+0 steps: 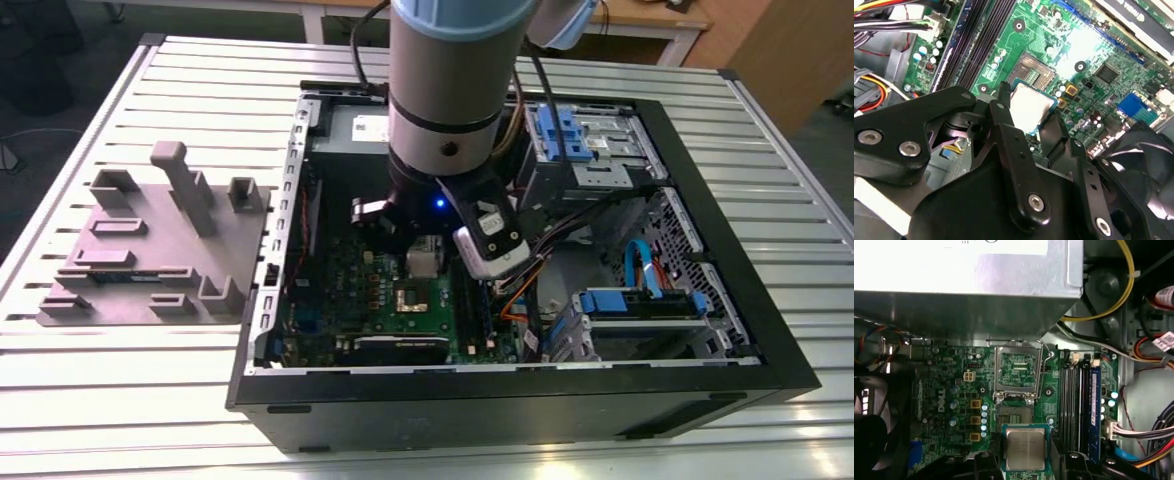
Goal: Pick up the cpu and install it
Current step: 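Place the cpu into insertion slot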
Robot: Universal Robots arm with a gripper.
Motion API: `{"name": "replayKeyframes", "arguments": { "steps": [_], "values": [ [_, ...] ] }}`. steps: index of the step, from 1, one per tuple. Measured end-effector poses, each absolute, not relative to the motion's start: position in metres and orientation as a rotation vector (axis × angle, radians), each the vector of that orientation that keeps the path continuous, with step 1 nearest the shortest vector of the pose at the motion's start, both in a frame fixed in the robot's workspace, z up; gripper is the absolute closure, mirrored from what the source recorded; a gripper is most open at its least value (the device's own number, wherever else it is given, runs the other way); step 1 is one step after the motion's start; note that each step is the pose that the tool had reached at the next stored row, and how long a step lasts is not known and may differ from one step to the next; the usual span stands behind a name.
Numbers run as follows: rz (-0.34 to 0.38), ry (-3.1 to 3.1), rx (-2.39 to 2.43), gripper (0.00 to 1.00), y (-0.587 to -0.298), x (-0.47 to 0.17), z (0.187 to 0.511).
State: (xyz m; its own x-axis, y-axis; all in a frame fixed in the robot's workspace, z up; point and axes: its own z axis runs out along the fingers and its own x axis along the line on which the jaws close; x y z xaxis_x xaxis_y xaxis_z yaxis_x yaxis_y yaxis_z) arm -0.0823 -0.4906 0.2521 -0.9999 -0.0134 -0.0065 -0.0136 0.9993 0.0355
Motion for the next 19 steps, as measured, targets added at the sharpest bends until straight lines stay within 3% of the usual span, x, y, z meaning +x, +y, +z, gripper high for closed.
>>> {"name": "replayKeyframes", "arguments": {
  "steps": [19],
  "values": [
    [0.038, 3.135, -0.021, 0.53, -0.491, -0.084, 0.223]
  ]
}}
